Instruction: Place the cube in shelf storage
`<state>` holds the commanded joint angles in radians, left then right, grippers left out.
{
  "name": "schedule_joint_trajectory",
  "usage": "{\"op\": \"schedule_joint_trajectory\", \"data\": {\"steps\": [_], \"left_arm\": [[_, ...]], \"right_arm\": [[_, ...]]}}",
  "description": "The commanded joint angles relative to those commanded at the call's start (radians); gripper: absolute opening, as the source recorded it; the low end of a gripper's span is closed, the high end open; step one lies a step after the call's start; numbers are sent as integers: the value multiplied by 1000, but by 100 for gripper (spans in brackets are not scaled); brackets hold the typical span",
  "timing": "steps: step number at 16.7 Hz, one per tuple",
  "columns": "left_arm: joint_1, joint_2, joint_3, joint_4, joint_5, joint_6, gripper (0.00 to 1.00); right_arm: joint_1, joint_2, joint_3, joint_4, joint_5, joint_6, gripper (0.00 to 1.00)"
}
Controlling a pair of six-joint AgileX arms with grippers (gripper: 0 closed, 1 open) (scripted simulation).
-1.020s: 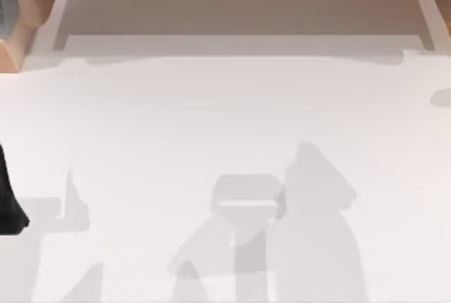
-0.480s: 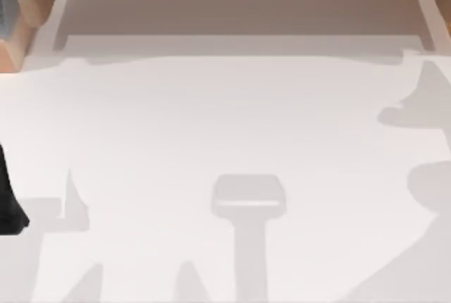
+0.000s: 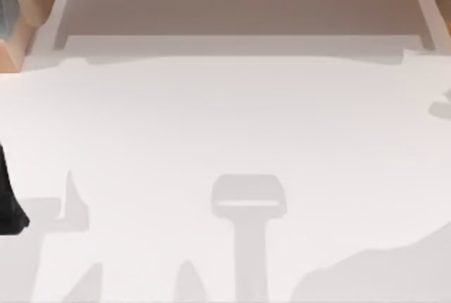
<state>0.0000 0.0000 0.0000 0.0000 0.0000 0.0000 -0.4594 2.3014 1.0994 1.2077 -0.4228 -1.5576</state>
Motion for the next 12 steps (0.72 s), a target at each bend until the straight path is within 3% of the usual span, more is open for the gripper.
{"op": "schedule_joint_trajectory", "data": {"steps": [12], "left_arm": [[0,0,0,0,0,0,100]], "right_arm": [[24,52,115,-63,24,-1,100]]}}
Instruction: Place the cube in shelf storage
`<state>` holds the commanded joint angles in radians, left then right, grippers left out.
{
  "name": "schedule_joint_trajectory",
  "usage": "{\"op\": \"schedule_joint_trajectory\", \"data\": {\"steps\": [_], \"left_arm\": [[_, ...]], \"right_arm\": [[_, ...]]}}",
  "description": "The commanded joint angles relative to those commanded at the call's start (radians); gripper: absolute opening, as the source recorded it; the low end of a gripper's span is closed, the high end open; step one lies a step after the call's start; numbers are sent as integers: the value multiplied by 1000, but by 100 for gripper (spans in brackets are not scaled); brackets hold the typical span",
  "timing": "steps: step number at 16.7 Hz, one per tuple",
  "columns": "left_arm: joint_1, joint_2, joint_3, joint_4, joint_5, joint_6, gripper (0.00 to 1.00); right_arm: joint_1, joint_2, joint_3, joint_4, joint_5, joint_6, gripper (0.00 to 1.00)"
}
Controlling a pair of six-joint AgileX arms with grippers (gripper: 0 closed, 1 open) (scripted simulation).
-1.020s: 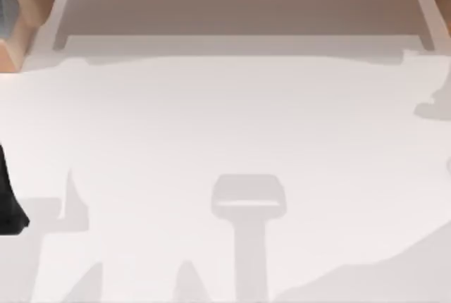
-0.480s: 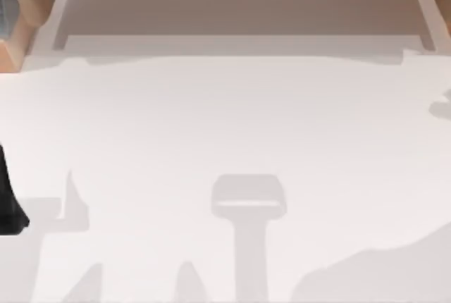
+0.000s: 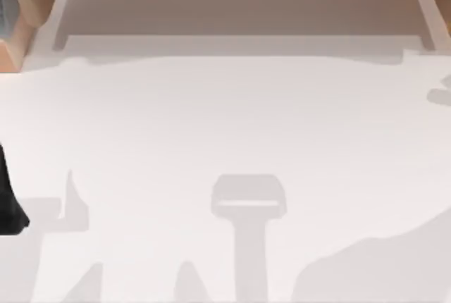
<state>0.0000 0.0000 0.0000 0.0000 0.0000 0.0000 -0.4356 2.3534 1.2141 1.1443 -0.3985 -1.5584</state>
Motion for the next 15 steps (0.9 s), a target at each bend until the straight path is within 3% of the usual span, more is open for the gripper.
{"op": "schedule_joint_trajectory", "data": {"steps": [3,15], "left_arm": [[0,0,0,0,0,0,100],[0,0,0,0,0,0,100]], "right_arm": [[0,0,0,0,0,0,100],[0,0,0,0,0,0,10]]}}
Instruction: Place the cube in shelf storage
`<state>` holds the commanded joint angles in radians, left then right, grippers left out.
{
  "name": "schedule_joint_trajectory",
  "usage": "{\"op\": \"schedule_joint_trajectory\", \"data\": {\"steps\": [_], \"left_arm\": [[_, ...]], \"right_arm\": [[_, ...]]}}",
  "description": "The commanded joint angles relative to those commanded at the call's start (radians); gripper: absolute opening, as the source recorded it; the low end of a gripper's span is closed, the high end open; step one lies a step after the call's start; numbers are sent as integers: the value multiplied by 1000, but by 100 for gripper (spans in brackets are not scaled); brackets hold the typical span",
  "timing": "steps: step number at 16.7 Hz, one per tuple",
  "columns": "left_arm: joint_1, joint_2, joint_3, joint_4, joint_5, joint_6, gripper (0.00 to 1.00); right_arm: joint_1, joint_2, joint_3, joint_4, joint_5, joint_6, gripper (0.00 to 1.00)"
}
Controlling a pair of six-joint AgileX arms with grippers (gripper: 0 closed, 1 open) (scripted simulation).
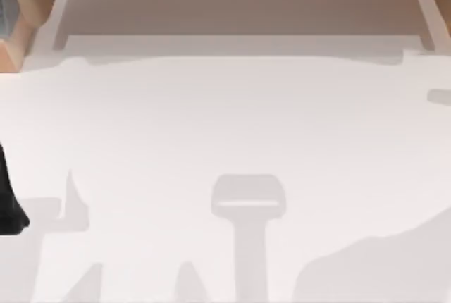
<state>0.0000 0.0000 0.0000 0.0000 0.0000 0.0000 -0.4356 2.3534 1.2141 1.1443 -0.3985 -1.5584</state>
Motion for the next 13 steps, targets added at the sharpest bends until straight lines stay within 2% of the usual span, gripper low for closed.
{"op": "schedule_joint_trajectory", "data": {"steps": [1,2,13], "left_arm": [[0,0,0,0,0,0,100],[0,0,0,0,0,0,100],[0,0,0,0,0,0,100]], "right_arm": [[0,0,0,0,0,0,2],[0,0,0,0,0,0,0],[-15,-21,-39,23,-7,2,0]]}}
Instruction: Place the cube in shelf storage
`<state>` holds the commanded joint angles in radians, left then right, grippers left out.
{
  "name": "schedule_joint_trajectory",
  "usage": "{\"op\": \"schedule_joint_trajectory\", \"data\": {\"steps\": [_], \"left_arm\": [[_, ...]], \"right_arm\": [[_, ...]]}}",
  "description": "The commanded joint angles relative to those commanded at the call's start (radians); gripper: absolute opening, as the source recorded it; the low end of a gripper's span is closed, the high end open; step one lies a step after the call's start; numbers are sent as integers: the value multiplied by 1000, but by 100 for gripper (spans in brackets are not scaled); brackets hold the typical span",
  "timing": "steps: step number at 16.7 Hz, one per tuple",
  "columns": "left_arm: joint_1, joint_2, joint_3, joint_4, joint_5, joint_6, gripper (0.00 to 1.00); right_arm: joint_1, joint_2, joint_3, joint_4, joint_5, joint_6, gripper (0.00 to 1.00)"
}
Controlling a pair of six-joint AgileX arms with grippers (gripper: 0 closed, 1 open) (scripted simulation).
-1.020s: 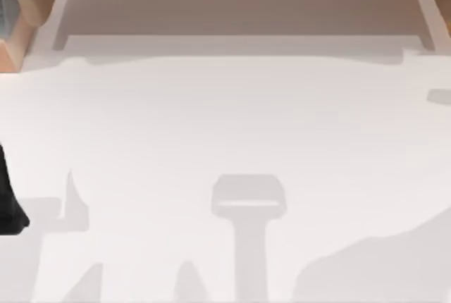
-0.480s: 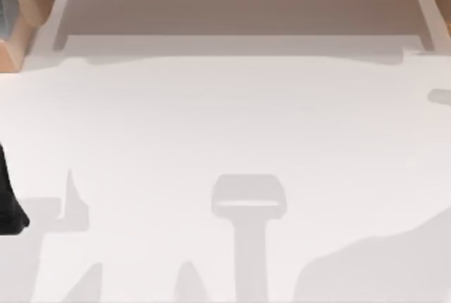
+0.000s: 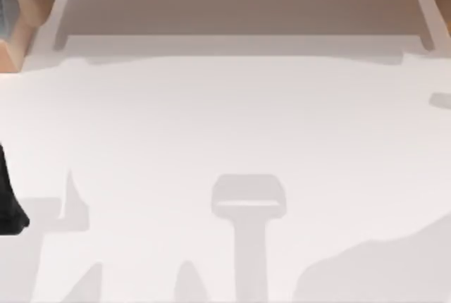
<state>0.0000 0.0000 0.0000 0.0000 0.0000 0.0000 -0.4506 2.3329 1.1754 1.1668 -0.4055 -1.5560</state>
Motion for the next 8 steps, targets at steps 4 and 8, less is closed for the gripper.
{"op": "schedule_joint_trajectory", "data": {"steps": [4,8], "left_arm": [[0,0,0,0,0,0,100],[0,0,0,0,0,0,100]], "right_arm": [[-30,-59,-141,73,-35,3,0],[-54,-102,-239,130,-60,1,0]]}}
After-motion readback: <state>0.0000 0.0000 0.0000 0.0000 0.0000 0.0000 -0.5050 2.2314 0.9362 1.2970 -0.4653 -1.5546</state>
